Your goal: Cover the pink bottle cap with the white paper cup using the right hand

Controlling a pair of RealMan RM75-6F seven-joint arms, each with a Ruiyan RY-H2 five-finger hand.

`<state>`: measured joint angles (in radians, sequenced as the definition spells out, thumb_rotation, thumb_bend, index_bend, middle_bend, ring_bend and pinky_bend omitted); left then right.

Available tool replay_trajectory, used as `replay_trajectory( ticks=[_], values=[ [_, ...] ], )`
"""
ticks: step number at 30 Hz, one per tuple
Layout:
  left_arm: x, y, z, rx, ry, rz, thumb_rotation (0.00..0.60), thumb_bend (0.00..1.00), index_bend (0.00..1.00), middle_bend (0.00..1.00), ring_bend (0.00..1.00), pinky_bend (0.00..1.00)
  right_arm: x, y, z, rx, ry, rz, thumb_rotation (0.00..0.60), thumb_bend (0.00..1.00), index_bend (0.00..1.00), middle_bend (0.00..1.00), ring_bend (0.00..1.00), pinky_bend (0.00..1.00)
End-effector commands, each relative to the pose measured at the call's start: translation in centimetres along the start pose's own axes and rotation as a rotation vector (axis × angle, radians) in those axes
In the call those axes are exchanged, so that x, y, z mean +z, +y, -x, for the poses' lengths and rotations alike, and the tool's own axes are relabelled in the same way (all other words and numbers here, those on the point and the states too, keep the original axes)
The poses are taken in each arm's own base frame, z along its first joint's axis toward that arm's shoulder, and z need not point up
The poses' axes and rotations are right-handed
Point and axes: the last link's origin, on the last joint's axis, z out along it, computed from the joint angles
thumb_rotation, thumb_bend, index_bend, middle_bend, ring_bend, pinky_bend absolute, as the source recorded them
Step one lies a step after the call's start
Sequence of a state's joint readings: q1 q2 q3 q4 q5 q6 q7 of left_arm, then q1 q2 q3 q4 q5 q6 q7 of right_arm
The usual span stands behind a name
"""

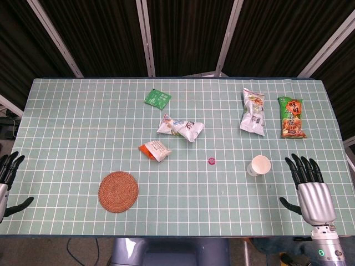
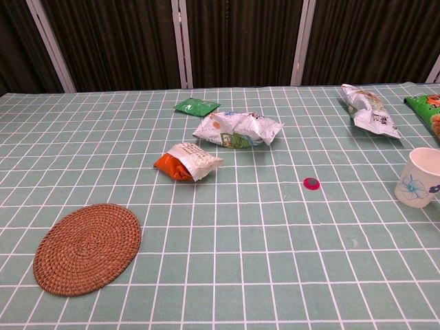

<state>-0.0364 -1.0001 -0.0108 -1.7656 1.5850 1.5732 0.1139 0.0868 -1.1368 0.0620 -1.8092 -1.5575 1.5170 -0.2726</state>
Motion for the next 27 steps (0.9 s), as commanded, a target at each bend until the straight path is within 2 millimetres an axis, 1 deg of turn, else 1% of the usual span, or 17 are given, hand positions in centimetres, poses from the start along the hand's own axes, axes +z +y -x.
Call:
replay_trajectory(
  ticks=[1, 8, 12, 14, 15, 20, 24, 27],
  values=[
    [0.0, 0.0, 0.0, -0.002, 0.000, -0.001, 0.600, 0.00, 0.00, 0.00, 0.00, 0.00, 0.0, 0.0, 0.0, -0.004, -0.002, 0.002, 0.600, 0.00, 0.00, 0.00, 0.00, 0.00],
    [0.0, -0.2, 0.1, 0.000, -0.004, -0.008, 0.600, 0.00, 0.00, 0.00, 0.00, 0.00, 0.1, -0.2, 0.6, -0.032, -0.024, -0.004, 0.600, 0.00, 0.00, 0.00, 0.00, 0.00],
    [0.1, -0.2, 0.1, 0.001, -0.001, -0.015, 0.600, 0.00, 0.00, 0.00, 0.00, 0.00, 0.6, -1.1, 1.8, -0.109, -0.052, -0.055, 0.600, 0.00, 0.00, 0.00, 0.00, 0.00],
    [0.2, -0.2, 0.1, 0.005, 0.001, -0.021, 0.600, 0.00, 0.00, 0.00, 0.00, 0.00, 1.1, -1.5, 2.5, -0.193, -0.072, -0.112, 0.600, 0.00, 0.00, 0.00, 0.00, 0.00],
    [0.4, -0.3, 0.2, 0.006, 0.000, -0.026, 0.600, 0.00, 0.00, 0.00, 0.00, 0.00, 1.5, -2.0, 3.1, -0.295, -0.077, -0.176, 0.600, 0.00, 0.00, 0.00, 0.00, 0.00],
    [0.8, -0.6, 0.5, 0.012, -0.009, -0.053, 0.600, 0.00, 0.00, 0.00, 0.00, 0.00, 3.4, -4.0, 5.4, -0.597, -0.031, -0.386, 0.600, 0.00, 0.00, 0.00, 0.00, 0.00],
    [1.0, -0.7, 0.6, 0.013, -0.012, -0.062, 0.600, 0.00, 0.00, 0.00, 0.00, 0.00, 4.9, -5.0, 7.7, -0.765, -0.024, -0.502, 0.600, 0.00, 0.00, 0.00, 0.00, 0.00],
    [1.1, -0.8, 0.7, 0.016, -0.017, -0.064, 0.600, 0.00, 0.00, 0.00, 0.00, 0.00, 5.7, -5.5, 8.9, -0.856, -0.021, -0.557, 0.600, 0.00, 0.00, 0.00, 0.00, 0.00]
  ],
)
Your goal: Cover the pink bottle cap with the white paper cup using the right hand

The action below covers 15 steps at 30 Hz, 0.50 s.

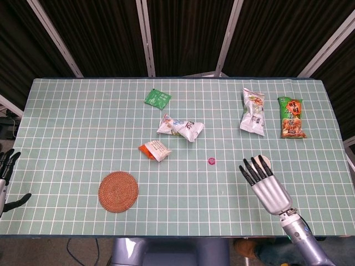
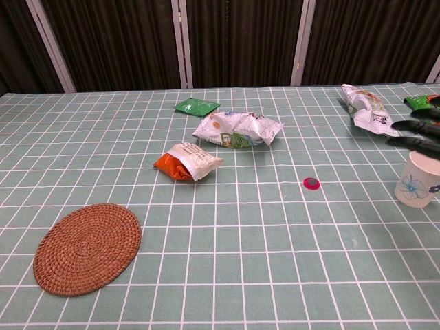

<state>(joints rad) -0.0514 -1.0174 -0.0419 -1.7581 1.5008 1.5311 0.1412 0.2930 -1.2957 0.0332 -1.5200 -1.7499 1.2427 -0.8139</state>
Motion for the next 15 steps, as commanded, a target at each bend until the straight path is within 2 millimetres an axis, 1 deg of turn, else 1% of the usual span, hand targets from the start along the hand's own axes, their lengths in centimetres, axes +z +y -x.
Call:
replay_trajectory(
  ticks=[1, 8, 12, 15],
  values=[
    [0.2, -0.1, 0.1, 0.002, -0.006, -0.004, 0.600, 0.00, 0.00, 0.00, 0.00, 0.00, 2.4, -2.1, 0.7, -0.160, 0.028, -0.115, 0.600, 0.00, 0.00, 0.00, 0.00, 0.00],
    [0.6, -0.3, 0.4, 0.002, -0.021, -0.010, 0.600, 0.00, 0.00, 0.00, 0.00, 0.00, 4.2, -3.9, 2.0, -0.327, 0.028, -0.175, 0.600, 0.00, 0.00, 0.00, 0.00, 0.00],
    [0.8, -0.4, 0.4, -0.002, -0.024, -0.012, 0.600, 0.00, 0.00, 0.00, 0.00, 0.00, 4.8, -4.1, 3.3, -0.409, -0.016, -0.181, 0.600, 0.00, 0.00, 0.00, 0.00, 0.00],
    [0.9, -0.6, 0.4, -0.007, -0.027, -0.017, 0.600, 0.00, 0.00, 0.00, 0.00, 0.00, 5.1, -3.9, 4.1, -0.452, -0.052, -0.159, 0.600, 0.00, 0.00, 0.00, 0.00, 0.00]
  ],
)
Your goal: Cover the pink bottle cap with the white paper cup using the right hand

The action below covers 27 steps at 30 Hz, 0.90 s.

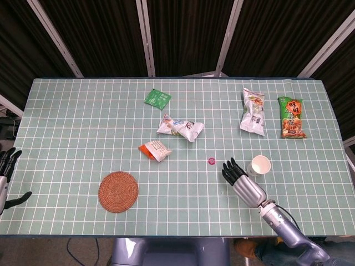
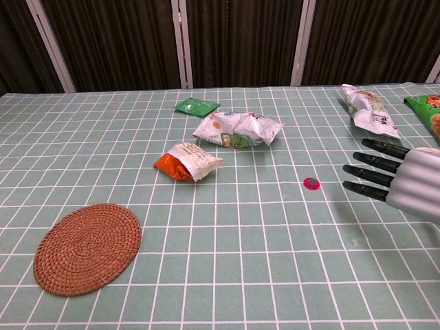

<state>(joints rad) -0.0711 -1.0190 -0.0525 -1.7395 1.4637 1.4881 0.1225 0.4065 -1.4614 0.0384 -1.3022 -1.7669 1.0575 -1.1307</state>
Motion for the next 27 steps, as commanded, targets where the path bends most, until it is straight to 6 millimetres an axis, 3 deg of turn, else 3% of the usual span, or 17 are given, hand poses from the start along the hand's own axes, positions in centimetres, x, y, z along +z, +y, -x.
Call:
replay_trajectory(
  ticks=[1, 11, 18, 21, 23, 27],
  values=[
    [0.1, -0.1, -0.1, -0.003, -0.001, -0.004, 0.600, 0.00, 0.00, 0.00, 0.00, 0.00, 0.7, -0.2, 1.0, -0.040, -0.059, 0.013, 0.600, 0.00, 0.00, 0.00, 0.00, 0.00],
    [0.2, -0.1, 0.0, -0.006, -0.008, -0.004, 0.600, 0.00, 0.00, 0.00, 0.00, 0.00, 0.5, 0.1, 3.6, -0.123, -0.203, 0.053, 0.600, 0.00, 0.00, 0.00, 0.00, 0.00],
    [0.2, 0.0, 0.0, -0.007, -0.013, -0.001, 0.600, 0.00, 0.00, 0.00, 0.00, 0.00, 0.5, 0.0, 4.4, -0.171, -0.234, 0.052, 0.600, 0.03, 0.00, 0.03, 0.00, 0.00],
    [0.2, 0.0, 0.0, -0.008, -0.012, -0.001, 0.600, 0.00, 0.00, 0.00, 0.00, 0.00, 0.5, 0.0, 4.8, -0.189, -0.230, 0.053, 0.600, 0.11, 0.03, 0.13, 0.01, 0.09],
    [0.2, -0.1, 0.0, -0.009, -0.012, -0.001, 0.600, 0.00, 0.00, 0.00, 0.00, 0.00, 0.6, 0.0, 5.0, -0.189, -0.224, 0.052, 0.600, 0.18, 0.10, 0.25, 0.08, 0.23],
    [0.2, -0.1, 0.0, -0.011, -0.013, 0.000, 0.600, 0.00, 0.00, 0.00, 0.00, 0.00, 0.5, 0.2, 5.4, -0.198, -0.210, 0.056, 0.600, 0.27, 0.21, 0.36, 0.20, 0.36]
  ],
)
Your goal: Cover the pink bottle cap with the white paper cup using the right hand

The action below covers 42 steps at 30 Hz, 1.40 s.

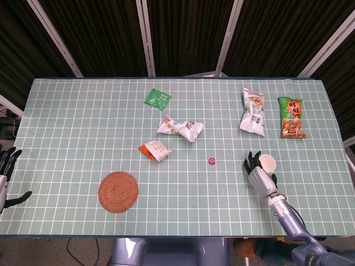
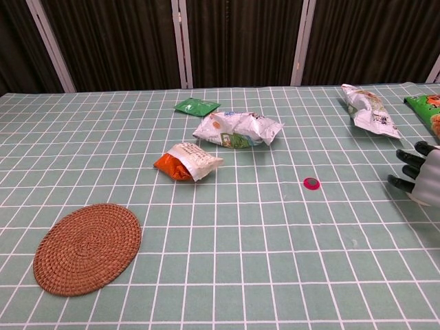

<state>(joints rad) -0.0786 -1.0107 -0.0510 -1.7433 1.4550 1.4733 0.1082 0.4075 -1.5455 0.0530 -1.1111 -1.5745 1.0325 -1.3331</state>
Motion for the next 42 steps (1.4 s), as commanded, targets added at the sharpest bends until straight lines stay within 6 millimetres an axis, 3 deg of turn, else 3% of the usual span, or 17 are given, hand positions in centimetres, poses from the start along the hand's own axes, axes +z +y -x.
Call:
replay_trajectory(
  ticks=[1, 7, 12, 16, 18, 24, 28, 39, 42],
  values=[
    [0.0, 0.0, 0.0, -0.001, -0.001, 0.001, 0.600, 0.00, 0.00, 0.00, 0.00, 0.00, 0.1, 0.1, 0.2, -0.006, 0.016, 0.006, 0.600, 0.29, 0.22, 0.38, 0.21, 0.37],
    [0.0, 0.1, 0.0, -0.004, -0.003, 0.005, 0.600, 0.00, 0.00, 0.00, 0.00, 0.00, 0.1, 0.5, 0.5, 0.000, 0.056, 0.025, 0.600, 0.32, 0.25, 0.42, 0.26, 0.44],
    [-0.1, 0.1, -0.1, -0.007, -0.005, 0.009, 0.600, 0.00, 0.00, 0.00, 0.00, 0.00, 0.3, 1.7, -0.1, 0.131, 0.125, 0.057, 0.600, 0.31, 0.27, 0.42, 0.26, 0.47],
    [-0.1, 0.1, -0.1, -0.010, -0.007, 0.012, 0.600, 0.00, 0.00, 0.00, 0.00, 0.00, 0.5, 3.4, -1.6, 0.388, 0.195, 0.105, 0.600, 0.29, 0.27, 0.42, 0.25, 0.47],
    [-0.2, 0.2, -0.1, -0.013, -0.010, 0.015, 0.600, 0.00, 0.00, 0.00, 0.00, 0.00, 0.6, 4.1, -2.5, 0.597, 0.198, 0.115, 0.600, 0.28, 0.27, 0.42, 0.24, 0.47],
    [-0.3, 0.3, -0.2, -0.020, -0.012, 0.023, 0.600, 0.00, 0.00, 0.00, 0.00, 0.00, 1.1, 4.7, -4.3, 1.027, 0.134, 0.059, 0.600, 0.27, 0.27, 0.42, 0.24, 0.47],
    [-0.3, 0.2, -0.3, -0.026, -0.013, 0.024, 0.600, 0.00, 0.00, 0.00, 0.00, 0.00, 1.3, 4.5, -4.8, 1.182, 0.082, -0.018, 0.600, 0.28, 0.27, 0.42, 0.23, 0.46],
    [-0.3, 0.1, -0.2, -0.030, -0.023, 0.025, 0.600, 0.00, 0.00, 0.00, 0.00, 0.00, 1.8, 3.5, -4.8, 1.315, 0.050, -0.146, 0.600, 0.28, 0.27, 0.42, 0.22, 0.43],
    [-0.3, 0.2, -0.1, -0.029, -0.026, 0.026, 0.600, 0.00, 0.00, 0.00, 0.00, 0.00, 1.8, 3.2, -4.5, 1.304, 0.047, -0.164, 0.600, 0.27, 0.19, 0.33, 0.15, 0.38]
  ],
)
